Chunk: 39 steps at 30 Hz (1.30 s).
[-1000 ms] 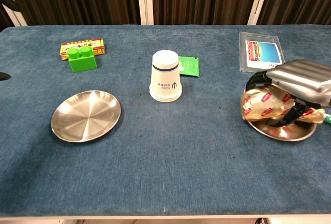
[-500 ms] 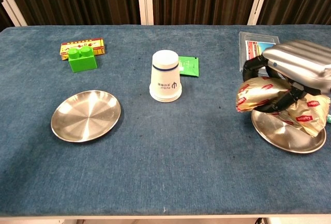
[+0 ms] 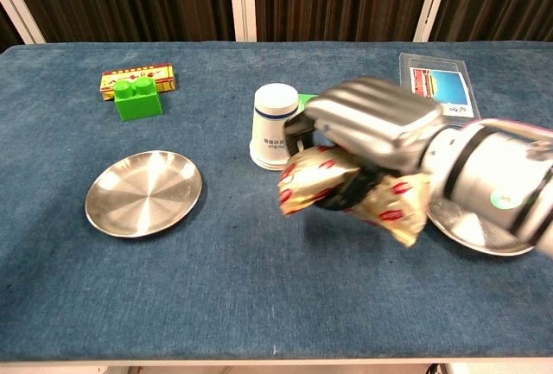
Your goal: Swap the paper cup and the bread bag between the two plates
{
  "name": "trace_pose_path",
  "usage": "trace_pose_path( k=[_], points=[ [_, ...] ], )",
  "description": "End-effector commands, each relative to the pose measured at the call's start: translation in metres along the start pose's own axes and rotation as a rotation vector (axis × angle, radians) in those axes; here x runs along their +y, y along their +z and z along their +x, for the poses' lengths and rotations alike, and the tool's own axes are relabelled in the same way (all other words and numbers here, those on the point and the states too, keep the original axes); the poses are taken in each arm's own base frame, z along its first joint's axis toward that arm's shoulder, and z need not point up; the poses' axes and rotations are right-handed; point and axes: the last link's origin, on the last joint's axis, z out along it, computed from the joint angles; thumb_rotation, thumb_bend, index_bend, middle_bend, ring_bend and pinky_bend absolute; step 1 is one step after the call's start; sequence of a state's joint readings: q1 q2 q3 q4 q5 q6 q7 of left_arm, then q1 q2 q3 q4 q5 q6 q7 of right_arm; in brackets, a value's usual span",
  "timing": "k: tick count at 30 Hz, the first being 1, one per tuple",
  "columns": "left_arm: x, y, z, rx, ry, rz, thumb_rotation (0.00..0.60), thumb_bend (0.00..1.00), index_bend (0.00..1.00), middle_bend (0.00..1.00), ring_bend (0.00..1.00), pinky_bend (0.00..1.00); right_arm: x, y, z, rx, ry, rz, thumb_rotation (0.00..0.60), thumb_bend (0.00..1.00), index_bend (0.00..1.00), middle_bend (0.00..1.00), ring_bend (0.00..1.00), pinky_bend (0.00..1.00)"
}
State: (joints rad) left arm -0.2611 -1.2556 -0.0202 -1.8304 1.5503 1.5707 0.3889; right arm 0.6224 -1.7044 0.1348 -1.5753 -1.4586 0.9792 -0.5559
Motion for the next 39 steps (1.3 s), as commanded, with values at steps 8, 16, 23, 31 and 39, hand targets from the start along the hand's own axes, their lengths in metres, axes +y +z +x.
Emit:
trace_pose_path(
  k=[8,16,23,31,39],
  points=[
    [-0.008,-0.003,0.004,0.014,-0.002,0.021,0.600,0.03,0.08,0.17,0.18,0.43,-0.017,0.014,-0.028,-0.135,0.051,0.100,0.600,0.33,0.00,0.10,0.15,0.34],
    [-0.012,-0.003,0.007,0.019,-0.015,0.028,0.600,0.03,0.08,0.17,0.18,0.43,0.003,-0.008,0.019,-0.053,0.008,0.061,0.535,0.25,0.00,0.00,0.00,0.16],
    [-0.015,-0.001,0.009,0.024,-0.014,0.034,0.600,0.03,0.08,0.17,0.18,0.43,0.021,0.020,0.053,0.025,-0.001,-0.032,0.590,0.25,0.00,0.00,0.00,0.13],
    [-0.018,0.003,0.006,0.001,-0.015,0.042,0.600,0.04,0.08,0.17,0.18,0.43,0.009,0.081,0.036,-0.033,-0.084,-0.076,0.600,0.25,0.00,0.00,0.00,0.12],
    [-0.027,0.001,0.009,0.012,0.021,0.051,0.600,0.05,0.08,0.17,0.18,0.43,0.008,0.102,0.015,-0.088,-0.146,-0.124,0.599,0.32,0.15,0.12,0.08,0.16]
  ],
)
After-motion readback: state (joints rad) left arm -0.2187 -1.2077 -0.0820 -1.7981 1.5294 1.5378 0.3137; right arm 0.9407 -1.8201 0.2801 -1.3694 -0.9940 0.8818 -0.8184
